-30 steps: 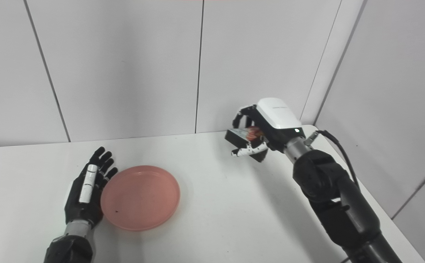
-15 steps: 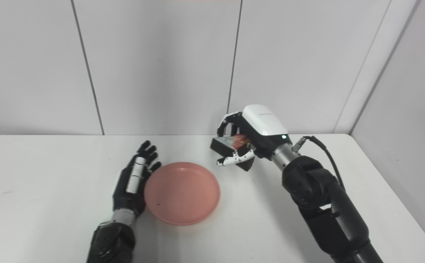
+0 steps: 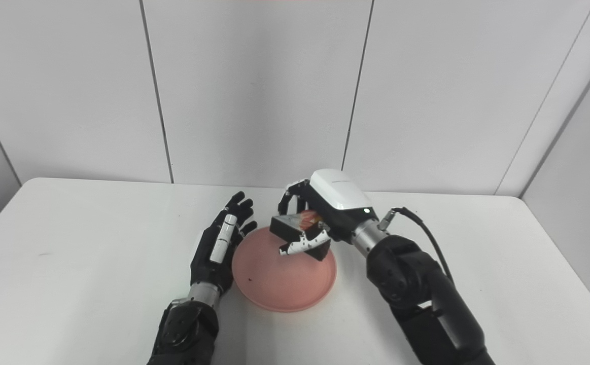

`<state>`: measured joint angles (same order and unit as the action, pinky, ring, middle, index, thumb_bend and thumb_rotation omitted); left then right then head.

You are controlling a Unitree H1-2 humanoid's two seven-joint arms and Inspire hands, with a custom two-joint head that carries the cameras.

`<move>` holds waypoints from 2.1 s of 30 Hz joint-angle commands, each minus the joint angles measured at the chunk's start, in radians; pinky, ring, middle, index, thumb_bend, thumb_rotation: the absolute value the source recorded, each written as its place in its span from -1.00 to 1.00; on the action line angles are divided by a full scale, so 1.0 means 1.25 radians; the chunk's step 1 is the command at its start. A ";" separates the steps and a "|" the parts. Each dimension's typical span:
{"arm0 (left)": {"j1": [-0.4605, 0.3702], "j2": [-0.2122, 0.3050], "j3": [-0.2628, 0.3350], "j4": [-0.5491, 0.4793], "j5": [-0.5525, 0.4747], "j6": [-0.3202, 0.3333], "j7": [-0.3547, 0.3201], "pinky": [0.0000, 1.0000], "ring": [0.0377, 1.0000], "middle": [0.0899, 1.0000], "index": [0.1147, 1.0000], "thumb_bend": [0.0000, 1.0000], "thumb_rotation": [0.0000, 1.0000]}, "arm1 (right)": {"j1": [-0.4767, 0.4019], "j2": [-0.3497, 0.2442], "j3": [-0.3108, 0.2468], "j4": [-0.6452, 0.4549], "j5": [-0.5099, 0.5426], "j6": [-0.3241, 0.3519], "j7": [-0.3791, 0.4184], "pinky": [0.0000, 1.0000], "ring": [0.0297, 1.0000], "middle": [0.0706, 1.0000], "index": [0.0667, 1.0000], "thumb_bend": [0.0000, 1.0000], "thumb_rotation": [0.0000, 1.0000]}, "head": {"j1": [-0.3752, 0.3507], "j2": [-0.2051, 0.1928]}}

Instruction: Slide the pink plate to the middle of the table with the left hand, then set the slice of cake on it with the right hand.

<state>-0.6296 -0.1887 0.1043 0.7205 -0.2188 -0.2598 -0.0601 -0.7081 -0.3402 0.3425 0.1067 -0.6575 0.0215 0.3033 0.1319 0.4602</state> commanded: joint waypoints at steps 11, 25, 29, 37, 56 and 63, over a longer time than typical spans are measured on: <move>0.033 -0.004 -0.004 0.023 0.013 0.042 0.022 0.70 0.83 0.74 0.66 0.62 0.38 | -0.040 0.022 0.035 0.098 -0.047 -0.067 -0.065 -0.76 -0.68 -0.56 -0.12 0.05 -0.72 | -0.003 0.008; 0.041 -0.003 -0.007 0.007 0.021 0.060 0.024 0.63 0.80 0.70 0.60 0.74 0.38 | -0.034 0.034 0.082 0.190 -0.097 -0.111 -0.141 -0.69 -0.59 -0.46 -0.12 0.05 -0.72 | -0.008 0.013; 0.041 0.000 -0.011 0.008 0.024 0.060 0.025 0.61 0.80 0.69 0.61 0.76 0.40 | -0.027 0.039 0.085 0.201 -0.119 -0.115 -0.183 -0.67 -0.56 -0.40 -0.11 0.05 -0.71 | -0.008 0.012; 0.048 0.003 -0.019 -0.001 0.039 0.065 0.032 0.59 0.78 0.71 0.62 0.70 0.45 | -0.011 0.040 0.080 0.226 -0.134 -0.138 -0.270 -0.57 -0.43 -0.19 0.07 0.24 -0.11 | -0.013 0.014; 0.058 0.007 -0.019 -0.028 0.029 0.086 0.023 0.60 0.79 0.70 0.64 0.75 0.41 | 0.056 0.019 0.041 0.144 -0.072 -0.160 -0.274 -0.10 0.23 0.48 0.45 0.65 1.00 | -0.012 0.019; 0.076 0.007 -0.011 -0.065 0.006 0.099 0.008 0.68 0.82 0.70 0.63 0.69 0.36 | 0.119 0.069 -0.043 0.136 -0.013 -0.274 -0.451 0.10 0.36 0.48 0.39 0.70 1.00 | -0.017 0.025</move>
<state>-0.5763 -0.1838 0.0837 0.6188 -0.2020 -0.1983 -0.0563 -0.5450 -0.2764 0.3175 0.2798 -0.7030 -0.2354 -0.1527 0.1105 0.4908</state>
